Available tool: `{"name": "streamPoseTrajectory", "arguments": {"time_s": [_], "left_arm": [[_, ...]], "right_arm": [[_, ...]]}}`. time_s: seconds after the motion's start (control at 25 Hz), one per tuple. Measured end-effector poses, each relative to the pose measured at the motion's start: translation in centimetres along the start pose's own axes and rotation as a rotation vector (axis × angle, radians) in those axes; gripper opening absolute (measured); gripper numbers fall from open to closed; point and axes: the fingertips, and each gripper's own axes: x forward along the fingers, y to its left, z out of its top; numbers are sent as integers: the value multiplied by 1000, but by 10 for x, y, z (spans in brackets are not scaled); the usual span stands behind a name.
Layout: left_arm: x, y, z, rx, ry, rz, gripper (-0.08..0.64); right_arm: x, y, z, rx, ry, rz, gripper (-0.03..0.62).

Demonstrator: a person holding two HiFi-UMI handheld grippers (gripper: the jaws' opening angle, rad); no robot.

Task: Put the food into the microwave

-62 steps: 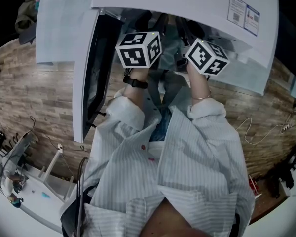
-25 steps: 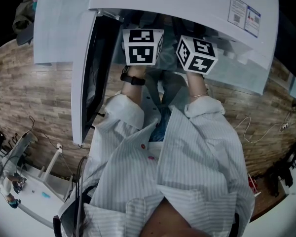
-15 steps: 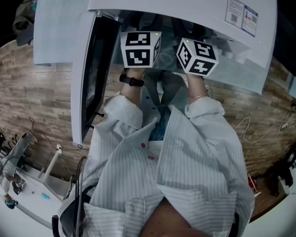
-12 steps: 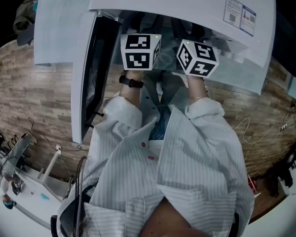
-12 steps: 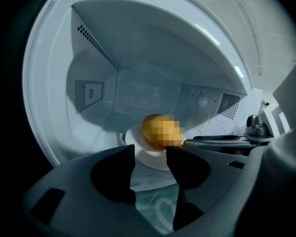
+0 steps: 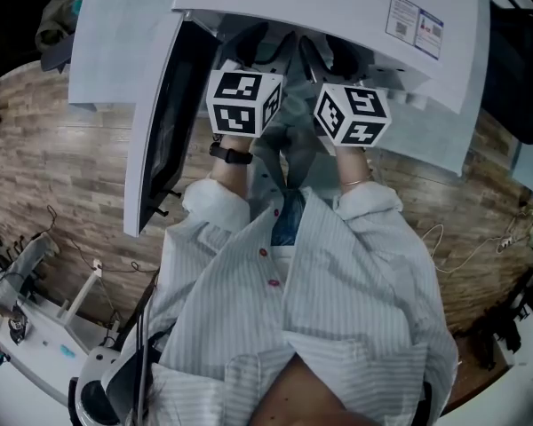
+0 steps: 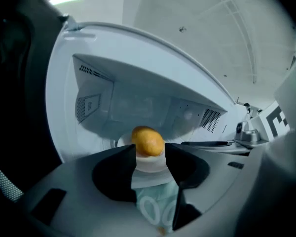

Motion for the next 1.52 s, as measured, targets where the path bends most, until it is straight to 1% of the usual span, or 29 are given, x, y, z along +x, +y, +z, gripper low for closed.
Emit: {"name": "streamPoseTrajectory", "arguments": {"time_s": [0.08,0.12,0.2,0.28,0.44,0.6,0.8,1.0,1.04,1.12,1.24,1.4,1.52], "left_arm": [[-8,-4,6,-3,-21,9,179],[-12,-7,11,-4,-33,12,160],[-19,-12,21,6,-54,12,93],[-26,-20,30,23,-67,7,62],[-41,-33,49,55,-94,1,46],[-51,-42,60,61,-97,-9,30],[-56,-54,74,15,-117,-51,12],[-64,-68,83,47,-126,-80,9],[-67,-70,85,44,-133,-87,9],[-71,-74,89,14,-146,-109,9],[-75,-80,93,-24,-160,-145,9],[-81,-87,97,-28,-169,-176,9],[-82,-89,100,-33,-170,-191,9]], "right_arm": [[-6,6,4,-14,-7,21,155],[-9,9,8,-20,-11,34,145],[-14,16,19,-22,-24,68,112],[-21,22,31,-24,-39,101,90],[-36,35,54,-53,-67,150,58],[-47,43,68,-45,-81,195,49],[-60,51,75,-49,-68,256,41],[-76,60,87,-47,-80,313,37],[-79,62,91,-44,-85,323,37],[-84,64,98,-32,-97,340,35],[-90,63,105,-17,-108,351,34],[-96,60,110,13,-114,361,32],[-98,57,113,18,-118,358,32]]}}
